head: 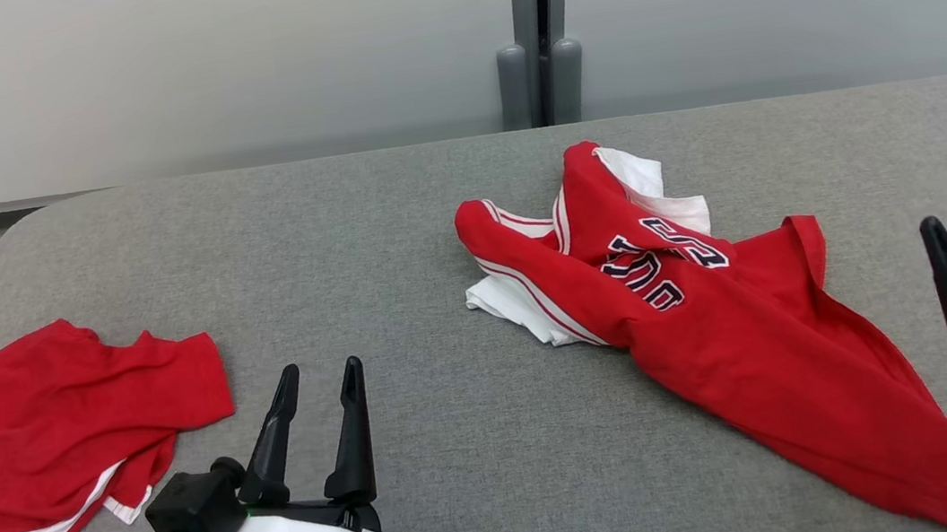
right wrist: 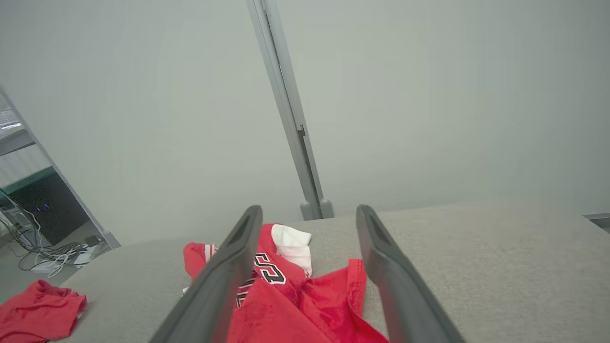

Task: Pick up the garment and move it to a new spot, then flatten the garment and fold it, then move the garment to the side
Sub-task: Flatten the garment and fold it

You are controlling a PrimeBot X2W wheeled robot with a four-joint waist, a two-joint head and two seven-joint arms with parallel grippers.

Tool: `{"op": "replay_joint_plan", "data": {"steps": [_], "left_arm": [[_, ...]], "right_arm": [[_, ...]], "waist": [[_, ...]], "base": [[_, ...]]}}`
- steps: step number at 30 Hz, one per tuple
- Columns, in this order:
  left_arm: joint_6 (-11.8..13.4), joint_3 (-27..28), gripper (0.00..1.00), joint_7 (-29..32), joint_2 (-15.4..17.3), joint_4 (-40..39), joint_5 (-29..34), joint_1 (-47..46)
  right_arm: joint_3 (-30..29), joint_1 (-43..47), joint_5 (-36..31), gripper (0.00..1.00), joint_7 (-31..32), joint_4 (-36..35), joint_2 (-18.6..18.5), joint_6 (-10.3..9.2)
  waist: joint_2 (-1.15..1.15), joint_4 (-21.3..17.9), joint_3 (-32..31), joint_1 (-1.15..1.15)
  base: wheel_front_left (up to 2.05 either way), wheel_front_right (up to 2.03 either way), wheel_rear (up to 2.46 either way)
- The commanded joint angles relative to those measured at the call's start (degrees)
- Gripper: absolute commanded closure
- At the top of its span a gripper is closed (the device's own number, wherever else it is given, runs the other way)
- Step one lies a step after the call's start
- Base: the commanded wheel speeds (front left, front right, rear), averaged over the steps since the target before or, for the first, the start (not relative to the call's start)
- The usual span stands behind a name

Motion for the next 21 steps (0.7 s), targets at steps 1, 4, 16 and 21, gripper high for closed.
{"op": "replay_joint_plan", "data": {"steps": [1,4,16,21], "left_arm": [[-0.27,0.1,0.0,-0.03,0.22,-0.25,0.44,-0.61],[-0.19,0.07,0.0,-0.03,0.23,-0.55,0.46,-0.83],[0.0,-1.71,0.0,-0.03,0.2,-0.49,0.04,-1.38],[0.07,-2.25,0.0,-0.03,0.21,-0.66,-0.25,-1.28]], "right_arm": [[1.92,-1.52,0.85,0.0,-3.6,1.64,0.13,0.0],[5.27,-4.11,1.21,0.0,-8.25,5.44,-0.17,0.0],[13.1,-13.05,-6.5,0.0,-17.39,21.93,-0.99,0.0],[10.29,-16.61,-9.91,0.0,-16.64,27.43,-0.43,0.0]], "waist": [[0.0,1.29,0.36,0.0],[0.0,2.44,1.01,0.0],[0.0,8.81,3.34,0.0],[0.0,10.55,4.69,0.0]], "base": [[0.0,0.0,0.0],[0.0,0.0,0.0],[0.0,0.0,0.0],[0.0,0.0,0.0]]}}
